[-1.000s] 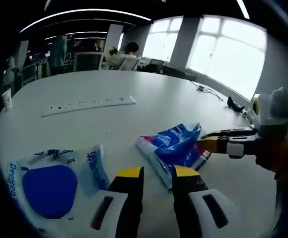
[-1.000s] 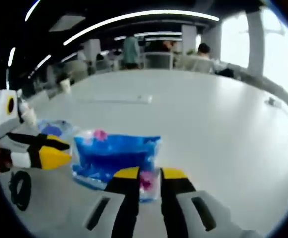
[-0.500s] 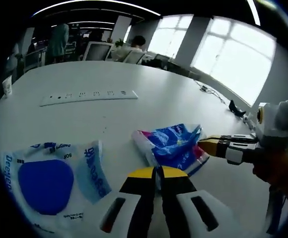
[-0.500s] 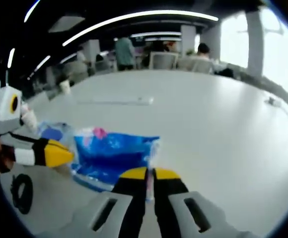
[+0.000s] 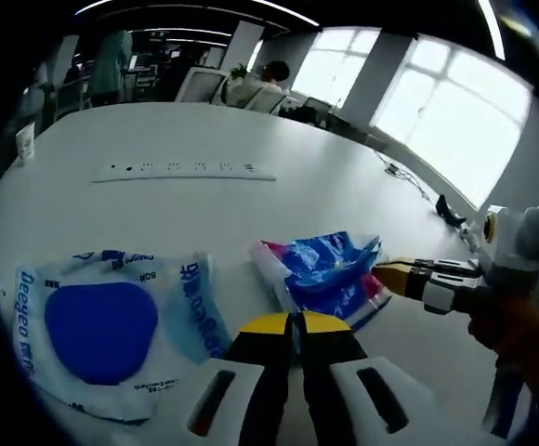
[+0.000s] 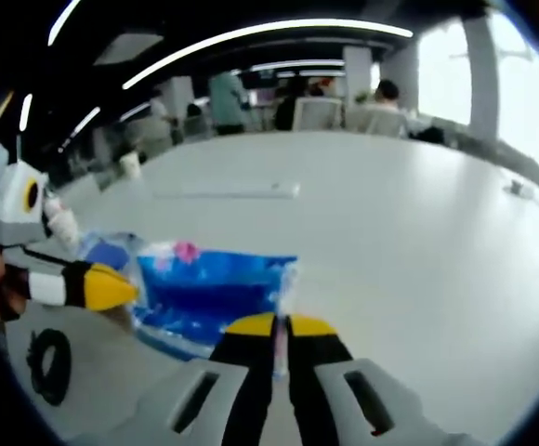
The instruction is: Arrange the tabletop items into an orderly group along one side of the table until the central work area is clear of visible clutter.
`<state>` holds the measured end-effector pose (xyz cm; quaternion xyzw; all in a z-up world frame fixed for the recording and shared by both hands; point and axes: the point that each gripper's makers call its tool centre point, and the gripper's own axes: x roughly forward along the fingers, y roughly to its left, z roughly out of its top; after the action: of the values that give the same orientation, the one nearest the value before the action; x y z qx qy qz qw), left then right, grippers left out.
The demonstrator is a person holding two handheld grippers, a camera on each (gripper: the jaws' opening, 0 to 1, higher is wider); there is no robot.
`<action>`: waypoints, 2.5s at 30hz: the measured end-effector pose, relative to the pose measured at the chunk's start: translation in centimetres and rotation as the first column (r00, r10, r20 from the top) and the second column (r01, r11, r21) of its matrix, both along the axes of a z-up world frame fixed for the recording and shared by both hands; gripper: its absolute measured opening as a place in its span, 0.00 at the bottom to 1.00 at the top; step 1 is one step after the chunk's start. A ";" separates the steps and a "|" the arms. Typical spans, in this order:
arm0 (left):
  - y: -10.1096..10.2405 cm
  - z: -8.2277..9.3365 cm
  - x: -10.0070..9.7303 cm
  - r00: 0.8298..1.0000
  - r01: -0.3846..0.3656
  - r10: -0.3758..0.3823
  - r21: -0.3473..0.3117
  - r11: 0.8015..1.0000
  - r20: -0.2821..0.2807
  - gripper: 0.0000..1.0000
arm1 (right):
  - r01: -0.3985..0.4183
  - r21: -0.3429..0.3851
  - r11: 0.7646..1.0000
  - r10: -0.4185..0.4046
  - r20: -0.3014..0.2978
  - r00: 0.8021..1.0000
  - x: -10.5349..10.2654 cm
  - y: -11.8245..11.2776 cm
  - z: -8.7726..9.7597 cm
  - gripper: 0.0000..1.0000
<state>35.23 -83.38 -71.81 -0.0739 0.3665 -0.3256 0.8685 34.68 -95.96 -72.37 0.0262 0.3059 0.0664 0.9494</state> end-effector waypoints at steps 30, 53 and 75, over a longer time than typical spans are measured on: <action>0.2 2.7 0.2 0.987 0.043 -0.043 0.000 0.999 0.154 0.22 | 0.024 0.030 0.999 -0.023 -0.030 0.999 -0.7 0.6 0.5 0.29; 5.1 8.0 -0.2 0.961 -0.005 0.026 -0.075 0.997 0.276 0.79 | -0.019 0.055 0.998 0.019 -0.001 1.000 -3.9 4.0 4.8 0.87; 11.5 10.7 -2.1 0.951 0.011 0.017 -0.091 0.996 0.308 0.99 | -0.117 0.085 0.990 0.119 -0.021 0.993 -7.7 9.1 6.4 1.00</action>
<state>33.10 -71.91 -61.08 -0.0626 0.2111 -0.3483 0.9112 27.01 -86.82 -65.96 0.0486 0.3163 0.1346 0.9378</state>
